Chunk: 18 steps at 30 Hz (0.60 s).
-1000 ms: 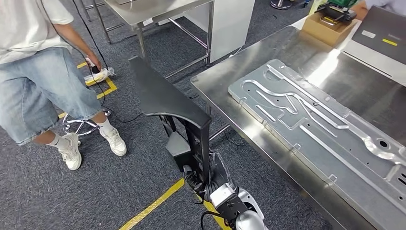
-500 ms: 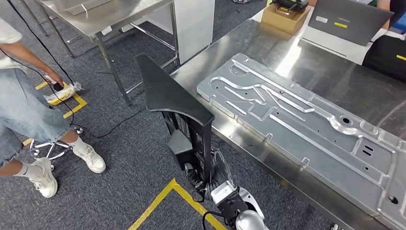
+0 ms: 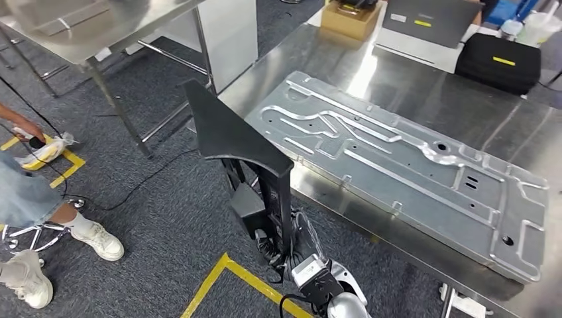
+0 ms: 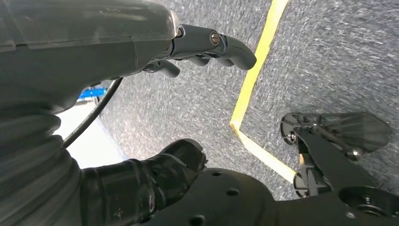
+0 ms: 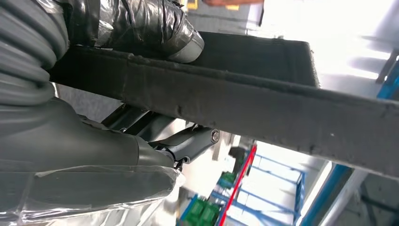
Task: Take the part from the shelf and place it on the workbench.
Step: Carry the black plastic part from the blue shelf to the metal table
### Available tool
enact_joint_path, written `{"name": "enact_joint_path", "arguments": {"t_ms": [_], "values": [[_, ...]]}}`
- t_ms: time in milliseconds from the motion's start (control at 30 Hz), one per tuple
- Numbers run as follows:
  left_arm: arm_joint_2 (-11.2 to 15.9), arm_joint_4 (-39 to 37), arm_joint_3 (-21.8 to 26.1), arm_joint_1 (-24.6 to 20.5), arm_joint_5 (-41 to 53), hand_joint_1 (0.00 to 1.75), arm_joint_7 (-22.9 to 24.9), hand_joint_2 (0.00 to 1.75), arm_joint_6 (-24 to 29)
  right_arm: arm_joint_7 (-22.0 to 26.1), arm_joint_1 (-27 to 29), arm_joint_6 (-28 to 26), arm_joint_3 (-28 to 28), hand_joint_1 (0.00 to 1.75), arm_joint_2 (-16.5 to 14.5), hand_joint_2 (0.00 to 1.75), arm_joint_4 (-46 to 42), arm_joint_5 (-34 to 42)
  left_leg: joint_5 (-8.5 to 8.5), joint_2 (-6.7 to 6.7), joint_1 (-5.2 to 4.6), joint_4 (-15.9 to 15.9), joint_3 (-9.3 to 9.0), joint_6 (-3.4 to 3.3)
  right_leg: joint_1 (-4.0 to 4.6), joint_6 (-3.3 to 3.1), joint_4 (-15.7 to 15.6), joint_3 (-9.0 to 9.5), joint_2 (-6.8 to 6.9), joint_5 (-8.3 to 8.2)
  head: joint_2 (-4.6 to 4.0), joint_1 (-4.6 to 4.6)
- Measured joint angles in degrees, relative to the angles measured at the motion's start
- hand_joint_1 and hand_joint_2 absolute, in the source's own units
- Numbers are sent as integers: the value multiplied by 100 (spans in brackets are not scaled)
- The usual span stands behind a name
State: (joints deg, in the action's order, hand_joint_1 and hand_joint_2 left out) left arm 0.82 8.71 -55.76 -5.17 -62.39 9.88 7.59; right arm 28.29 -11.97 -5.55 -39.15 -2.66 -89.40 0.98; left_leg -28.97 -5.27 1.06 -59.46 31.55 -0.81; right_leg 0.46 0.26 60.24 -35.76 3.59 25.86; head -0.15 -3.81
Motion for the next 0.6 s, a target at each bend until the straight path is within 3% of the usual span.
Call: {"name": "enact_joint_path", "arguments": {"t_ms": [67,133,200,233,267,300,367,433,500,600], "values": [[-2,1,-1,-12,0,0,1,175,-1,-1,2,0,0,175,1,175,-5,0,-18,-88,-1,42,-50,70,-12,-56,-55,17,-132,-29,0,2],[-1,1,-2,-16,1,0,2,175,-1,0,-4,0,0,175,-3,175,-11,1,-159,65,11,-102,-23,116,-54,-124,-153,79,-252,-72,0,7],[3,1,-4,-11,1,0,3,175,-2,-2,-15,0,0,175,-10,175,-11,3,-483,360,25,-704,257,128,-74,-168,-198,114,-359,-90,0,18],[3,1,-5,-7,1,0,4,175,-3,-5,-17,1,0,175,-13,175,-9,5,-632,441,25,-1087,461,132,-71,-181,-192,112,-420,-87,0,23],[3,1,-5,-2,1,0,5,175,-4,-6,-15,2,0,175,-14,175,-7,8,-699,473,25,-1372,626,138,-68,-189,-181,112,-492,-81,0,25],[3,2,-6,3,1,0,7,175,-4,-7,-13,3,0,175,-14,175,-4,13,-651,485,25,-1475,709,142,-65,-192,-167,112,-570,-73,0,25],[4,2,-7,9,0,0,9,175,-5,-8,-13,4,0,175,-14,175,-2,22,-268,535,32,-1058,582,140,-69,-176,-120,114,-737,-50,0,25],[8,0,-8,21,0,0,12,175,-5,-9,-16,4,0,175,-14,175,-2,24,63,765,51,-373,313,121,-71,-125,-43,88,-882,-10,0,23],[12,-1,-9,22,0,0,13,175,-5,-9,-20,4,0,175,-15,175,-3,25,121,920,51,-91,204,92,-70,-62,10,39,-976,10,0,20],[12,-1,-9,11,1,0,13,175,-5,-9,-22,4,0,175,-16,175,-4,26,120,883,34,-85,206,74,-73,-32,11,18,-1013,5,0,19]]}}
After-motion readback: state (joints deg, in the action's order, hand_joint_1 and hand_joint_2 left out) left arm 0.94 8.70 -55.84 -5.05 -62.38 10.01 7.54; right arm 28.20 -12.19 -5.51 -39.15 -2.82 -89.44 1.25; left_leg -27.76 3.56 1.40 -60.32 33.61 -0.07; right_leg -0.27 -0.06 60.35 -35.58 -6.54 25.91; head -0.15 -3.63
